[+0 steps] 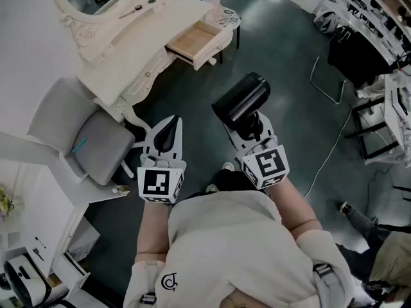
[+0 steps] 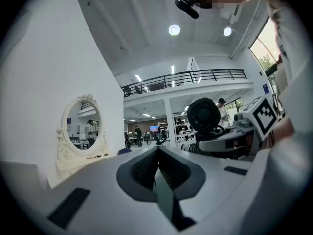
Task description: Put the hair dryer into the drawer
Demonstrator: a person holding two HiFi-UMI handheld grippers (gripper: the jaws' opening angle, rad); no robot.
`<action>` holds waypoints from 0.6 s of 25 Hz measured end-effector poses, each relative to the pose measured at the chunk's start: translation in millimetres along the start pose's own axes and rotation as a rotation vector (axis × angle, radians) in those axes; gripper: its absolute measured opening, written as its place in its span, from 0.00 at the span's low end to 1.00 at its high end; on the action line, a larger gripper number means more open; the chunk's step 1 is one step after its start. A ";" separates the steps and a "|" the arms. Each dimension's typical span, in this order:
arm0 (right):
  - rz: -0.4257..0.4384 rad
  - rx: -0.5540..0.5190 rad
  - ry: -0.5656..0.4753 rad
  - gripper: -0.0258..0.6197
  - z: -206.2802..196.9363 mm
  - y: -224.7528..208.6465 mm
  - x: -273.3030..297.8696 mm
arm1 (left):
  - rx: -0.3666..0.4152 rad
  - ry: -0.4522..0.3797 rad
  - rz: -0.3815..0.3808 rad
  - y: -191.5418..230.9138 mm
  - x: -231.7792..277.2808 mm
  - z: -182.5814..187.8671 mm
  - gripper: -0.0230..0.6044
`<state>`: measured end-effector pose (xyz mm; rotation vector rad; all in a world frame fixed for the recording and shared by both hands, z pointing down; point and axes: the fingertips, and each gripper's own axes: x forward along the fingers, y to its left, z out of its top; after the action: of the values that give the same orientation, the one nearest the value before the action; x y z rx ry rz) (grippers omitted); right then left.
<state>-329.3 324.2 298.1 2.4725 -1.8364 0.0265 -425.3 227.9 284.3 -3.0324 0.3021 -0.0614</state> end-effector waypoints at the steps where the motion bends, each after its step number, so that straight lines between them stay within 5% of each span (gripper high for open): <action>1: -0.006 0.007 0.002 0.32 -1.2 -2.2 0.6 | -0.003 -0.006 -0.001 -0.1 1.1 0.4 0.06; 15: -0.031 -0.003 0.045 0.32 -9.0 -11.2 8.8 | 0.013 -0.004 -0.020 2.8 10.7 -2.5 0.06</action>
<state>-315.8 319.6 307.1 2.4766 -1.7799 0.0767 -415.4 222.8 286.9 -3.0225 0.2701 -0.0585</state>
